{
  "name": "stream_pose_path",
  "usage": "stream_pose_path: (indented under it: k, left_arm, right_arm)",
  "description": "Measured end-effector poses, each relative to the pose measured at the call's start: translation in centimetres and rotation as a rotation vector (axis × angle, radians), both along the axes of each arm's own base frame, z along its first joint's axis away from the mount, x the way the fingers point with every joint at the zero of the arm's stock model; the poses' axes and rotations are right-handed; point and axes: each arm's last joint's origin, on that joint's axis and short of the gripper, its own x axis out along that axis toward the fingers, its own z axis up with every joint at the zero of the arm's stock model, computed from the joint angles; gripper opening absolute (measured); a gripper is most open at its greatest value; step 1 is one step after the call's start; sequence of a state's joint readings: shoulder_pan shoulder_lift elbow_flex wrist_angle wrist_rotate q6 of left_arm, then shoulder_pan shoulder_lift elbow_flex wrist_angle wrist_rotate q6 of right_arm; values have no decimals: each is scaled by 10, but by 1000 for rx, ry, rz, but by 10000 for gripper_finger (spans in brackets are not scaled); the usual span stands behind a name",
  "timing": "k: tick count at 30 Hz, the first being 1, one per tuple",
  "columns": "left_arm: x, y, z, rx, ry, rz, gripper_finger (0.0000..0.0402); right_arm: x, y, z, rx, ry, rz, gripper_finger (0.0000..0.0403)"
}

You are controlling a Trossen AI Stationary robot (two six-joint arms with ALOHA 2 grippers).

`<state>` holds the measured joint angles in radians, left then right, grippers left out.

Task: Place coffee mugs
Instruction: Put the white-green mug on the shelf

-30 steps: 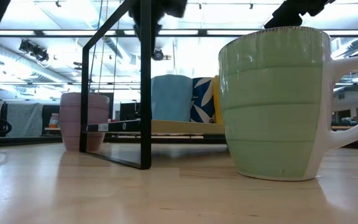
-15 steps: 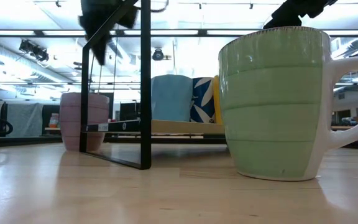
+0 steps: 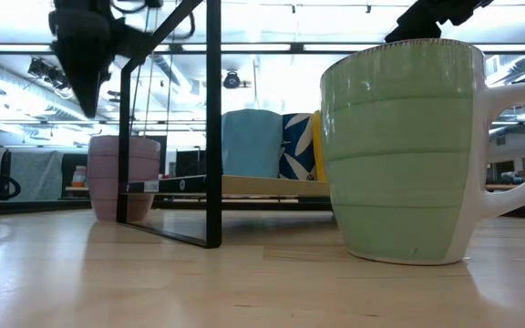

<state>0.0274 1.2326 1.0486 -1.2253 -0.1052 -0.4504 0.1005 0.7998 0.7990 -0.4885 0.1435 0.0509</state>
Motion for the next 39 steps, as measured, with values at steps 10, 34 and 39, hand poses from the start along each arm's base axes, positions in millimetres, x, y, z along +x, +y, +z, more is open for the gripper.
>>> stream_pose_path:
  k: [10,34,39]
  left_arm:
    - [-4,1,-2,50,-10,-37,119]
    - [4,17,18,605,-688,-207,118]
    - [-8,13,17,637,-851,-184,118]
  right_arm:
    - [14,2,-10,-5,66,7,207]
    - [69,44,7,175,206,-87,195]
    - [79,62,5,203,275,-108,195]
